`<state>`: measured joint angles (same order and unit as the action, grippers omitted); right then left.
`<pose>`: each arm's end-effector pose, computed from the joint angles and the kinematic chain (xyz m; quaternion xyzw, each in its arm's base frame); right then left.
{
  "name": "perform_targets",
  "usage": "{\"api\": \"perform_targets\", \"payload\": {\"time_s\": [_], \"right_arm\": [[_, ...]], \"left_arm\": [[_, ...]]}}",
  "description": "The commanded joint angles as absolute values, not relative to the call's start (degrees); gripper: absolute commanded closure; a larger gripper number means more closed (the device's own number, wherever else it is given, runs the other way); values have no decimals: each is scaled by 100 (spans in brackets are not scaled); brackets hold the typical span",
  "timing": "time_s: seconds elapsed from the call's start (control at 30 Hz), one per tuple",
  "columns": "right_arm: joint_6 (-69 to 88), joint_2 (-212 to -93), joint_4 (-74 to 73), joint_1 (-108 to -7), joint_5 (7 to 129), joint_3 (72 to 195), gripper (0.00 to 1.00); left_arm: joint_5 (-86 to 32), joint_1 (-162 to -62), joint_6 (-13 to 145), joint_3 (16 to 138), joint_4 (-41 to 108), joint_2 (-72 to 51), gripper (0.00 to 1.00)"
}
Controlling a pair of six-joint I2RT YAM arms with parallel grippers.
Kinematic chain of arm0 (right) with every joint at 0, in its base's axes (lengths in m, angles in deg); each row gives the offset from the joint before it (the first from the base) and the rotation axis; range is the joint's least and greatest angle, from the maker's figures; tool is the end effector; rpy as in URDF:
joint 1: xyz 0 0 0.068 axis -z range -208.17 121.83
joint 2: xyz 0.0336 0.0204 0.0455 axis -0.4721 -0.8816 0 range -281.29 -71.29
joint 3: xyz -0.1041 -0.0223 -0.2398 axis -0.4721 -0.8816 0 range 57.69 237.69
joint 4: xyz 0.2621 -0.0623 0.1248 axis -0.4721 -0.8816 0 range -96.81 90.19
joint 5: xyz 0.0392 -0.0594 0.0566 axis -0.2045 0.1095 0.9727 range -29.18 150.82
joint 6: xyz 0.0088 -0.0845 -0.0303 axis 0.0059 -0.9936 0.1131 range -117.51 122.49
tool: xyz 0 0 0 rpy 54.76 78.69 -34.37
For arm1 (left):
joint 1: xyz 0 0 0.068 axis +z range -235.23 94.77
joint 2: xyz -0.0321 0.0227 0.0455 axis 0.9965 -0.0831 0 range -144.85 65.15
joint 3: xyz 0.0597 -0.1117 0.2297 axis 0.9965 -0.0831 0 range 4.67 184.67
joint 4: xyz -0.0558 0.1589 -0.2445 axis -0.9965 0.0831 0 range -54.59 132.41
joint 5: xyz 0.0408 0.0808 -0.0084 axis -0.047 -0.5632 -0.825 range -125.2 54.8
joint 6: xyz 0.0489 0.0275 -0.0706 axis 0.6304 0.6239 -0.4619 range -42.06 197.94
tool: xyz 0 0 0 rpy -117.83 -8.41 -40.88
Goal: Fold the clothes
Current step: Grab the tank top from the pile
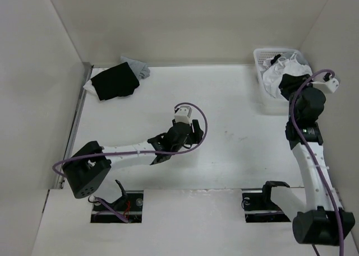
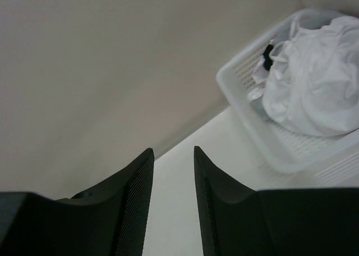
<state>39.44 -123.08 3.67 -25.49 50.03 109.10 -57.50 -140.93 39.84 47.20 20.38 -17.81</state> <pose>0.2982 -0.0290 0.3789 0.2963 0.6209 0.1512 0.7098 0.2377 -0.2943 0.1634 0.0247 0.8354 -0.2711 0.4776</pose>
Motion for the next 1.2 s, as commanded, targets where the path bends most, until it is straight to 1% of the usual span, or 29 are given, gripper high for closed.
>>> {"api": "perform_targets", "payload": {"time_s": [0.0, 0.03, 0.13, 0.17, 0.23, 0.27, 0.3, 0.33, 0.4, 0.43, 0.47, 0.63, 0.67, 0.9, 0.93, 0.97, 1.0, 1.03, 1.07, 1.1, 1.17], "right_arm": [[4037, -13033, 413, -2285, 4843, 11033, 67], [4054, -13192, 501, -2233, 4843, 11033, 72], [4072, -13789, 704, -2075, 4782, 11147, 95], [4151, -14017, 661, -2013, 4755, 11261, 99], [4143, -14396, 722, -1898, 4668, 11454, 100], [4090, -14641, 713, -1829, 4563, 11612, 99], [3985, -14974, 731, -1715, 4457, 11831, 95], [3828, -15404, 748, -1557, 4395, 12111, 86], [3686, -15933, 687, -1381, 4386, 12508, 74], [3590, -16371, 652, -1223, 4438, 12823, 67], [3519, -16584, 617, -1152, 4499, 12983, 64], [3334, -17849, 90, -940, 4763, 14160, 57], [3308, -18173, -59, -931, 4825, 14458, 57], [3387, -19169, -227, -879, 4913, 15374, 57], [3421, -19309, -271, -861, 4913, 15523, 60], [3439, -19354, -280, -852, 4913, 15559, 65], [3474, -19372, -271, -844, 4939, 15586, 80], [3535, -19302, -202, -843, 4957, 15516, 93], [3580, -19197, -97, -843, 4966, 15411, 98], [3589, -18857, 392, -870, 5009, 15053, 100], [3624, -18426, 842, -870, 5080, 14683, 100]], "left_arm": [[-5226, -14152, 4006, 4397, 1433, -1817, 45], [-5138, -14152, 4006, 4335, 1301, -1834, 45], [-4944, -14187, 4076, 4107, 879, -1852, 45], [-4909, -14179, 4120, 3993, 721, -1852, 45], [-4899, -14152, 4182, 3878, 580, -1834, 46], [-4882, -14126, 4208, 3843, 570, -1808, 46], [-4873, -14109, 4252, 3781, 536, -1756, 46], [-4882, -14074, 4270, 3720, 527, -1694, 46], [-4891, -14029, 4279, 3640, 465, -1650, 46], [-4873, -13986, 4270, 3597, 395, -1632, 46], [-4873, -13959, 4270, 3570, 360, -1632, 45], [-4742, -13731, 4235, 3535, 263, -1790, 45], [-4680, -13687, 4226, 3535, 219, -1843, 45], [-4530, -13555, 4182, 3552, 157, -1993, 45], [-4530, -13529, 4182, 3544, 131, -1984, 45], [-4522, -13511, 4182, 3535, 105, -1984, 46], [-4513, -13493, 4182, 3526, 105, -1984, 46], [-4513, -13493, 4182, 3526, 105, -1984, 46], [-4513, -13493, 4182, 3526, 105, -1984, 46], [-4521, -13484, 4182, 3526, 105, -1984, 46], [-4513, -13476, 4182, 3543, 105, -2010, 46]]}}
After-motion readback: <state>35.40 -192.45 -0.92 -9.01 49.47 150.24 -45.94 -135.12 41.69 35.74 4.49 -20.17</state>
